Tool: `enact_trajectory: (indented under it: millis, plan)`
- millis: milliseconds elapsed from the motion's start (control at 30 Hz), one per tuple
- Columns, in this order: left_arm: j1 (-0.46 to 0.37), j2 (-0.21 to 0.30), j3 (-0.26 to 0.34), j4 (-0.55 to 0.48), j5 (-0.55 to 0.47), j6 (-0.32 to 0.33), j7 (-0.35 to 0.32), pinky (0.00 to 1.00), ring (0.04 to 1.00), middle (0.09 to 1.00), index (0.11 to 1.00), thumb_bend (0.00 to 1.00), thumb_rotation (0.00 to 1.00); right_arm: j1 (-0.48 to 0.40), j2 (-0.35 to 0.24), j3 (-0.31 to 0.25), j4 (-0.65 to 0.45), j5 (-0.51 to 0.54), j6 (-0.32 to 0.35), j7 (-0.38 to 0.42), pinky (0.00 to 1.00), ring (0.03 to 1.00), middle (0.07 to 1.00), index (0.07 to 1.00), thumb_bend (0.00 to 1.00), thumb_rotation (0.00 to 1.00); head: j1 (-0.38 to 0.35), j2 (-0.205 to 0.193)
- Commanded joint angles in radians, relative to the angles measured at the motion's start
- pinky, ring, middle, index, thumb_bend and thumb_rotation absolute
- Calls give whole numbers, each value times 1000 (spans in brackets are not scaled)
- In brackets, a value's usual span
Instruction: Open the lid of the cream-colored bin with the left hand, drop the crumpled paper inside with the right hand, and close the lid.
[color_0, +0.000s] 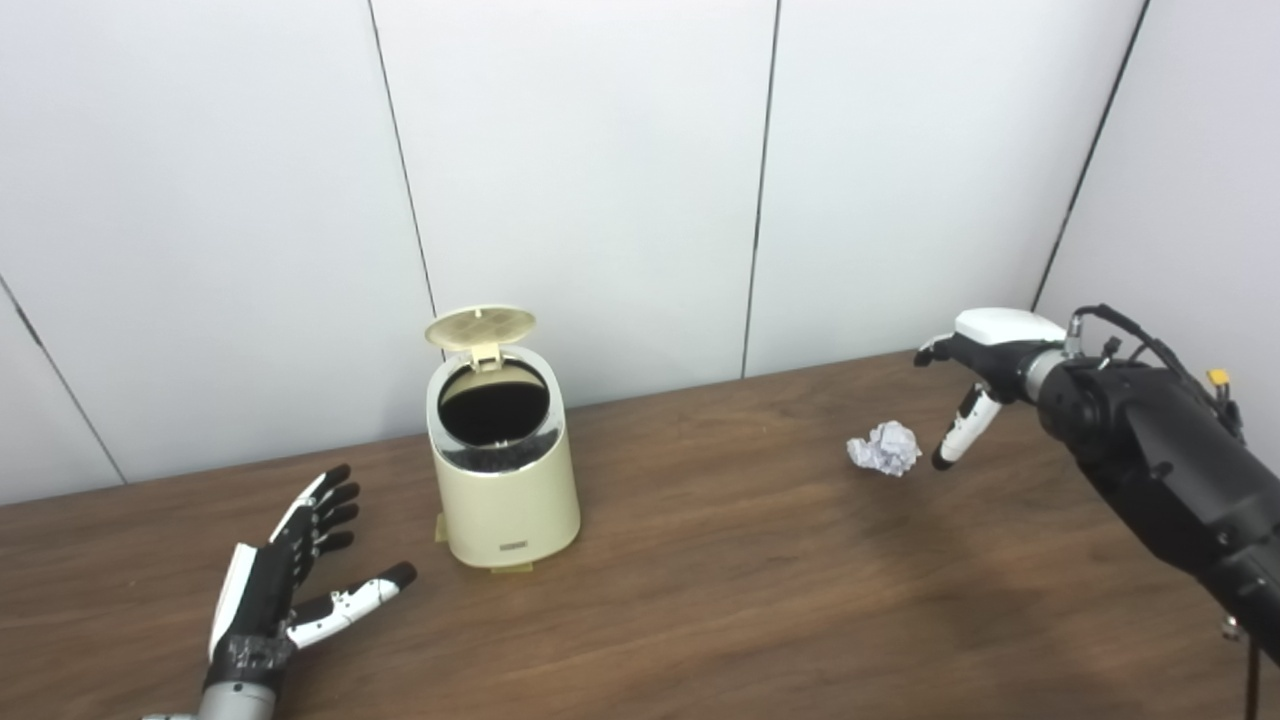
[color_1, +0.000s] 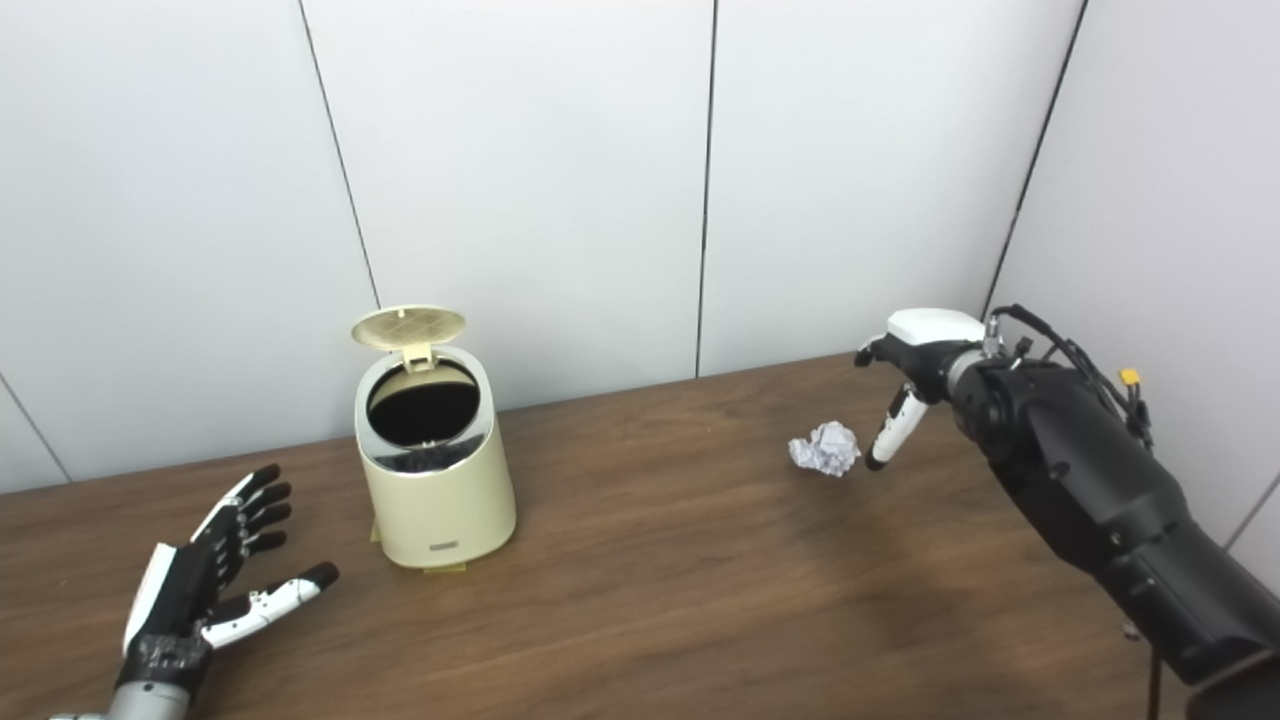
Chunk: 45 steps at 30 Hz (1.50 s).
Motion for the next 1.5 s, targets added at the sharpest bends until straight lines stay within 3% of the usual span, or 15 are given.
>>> enact_trajectory:
  millis: [0, 167, 367, 533, 633, 1067, 1333, 1467]
  plan:
    - [8, 13, 2, -9, -3, -18, 1, 799, 858, 880, 942, 811, 193, -56, -7, -12, 23, 4, -35, -57, 844, 927, 886, 846, 889, 248, 2, 3]
    - [15, 14, 1, -23, -7, -11, -6, 760, 849, 879, 943, 803, 199, -55, 35, -24, 74, 29, -18, -95, 802, 919, 880, 854, 894, 263, 5, 9]
    - [16, 14, 2, -29, -7, -6, -9, 753, 854, 879, 935, 815, 203, -35, 76, -49, 146, 59, -40, -208, 861, 905, 872, 849, 891, 253, 16, 19]
    - [20, 17, -2, -37, 10, 3, -7, 758, 854, 885, 937, 811, 214, -13, 115, -70, 199, 87, -26, -300, 743, 828, 830, 848, 876, 237, 15, 23]
    - [23, 17, -2, -41, 10, 9, -6, 753, 853, 884, 936, 813, 213, -3, 123, -64, 218, 90, -20, -323, 802, 828, 819, 858, 874, 234, 14, 26]
    - [23, 20, -2, -44, 9, 12, -15, 761, 853, 885, 934, 802, 215, 36, 113, -47, 196, 122, -25, -315, 790, 831, 818, 845, 831, 201, 17, 42]
    - [23, 19, -3, -46, 14, 16, -14, 749, 853, 888, 935, 797, 232, 60, 112, -50, 186, 142, -62, -338, 833, 846, 822, 808, 865, 211, 24, 50]
    - [24, 16, -1, -51, 9, 24, -16, 732, 843, 883, 932, 807, 241, 72, 110, -51, 144, 149, -78, -345, 792, 815, 796, 783, 883, 204, 26, 55]
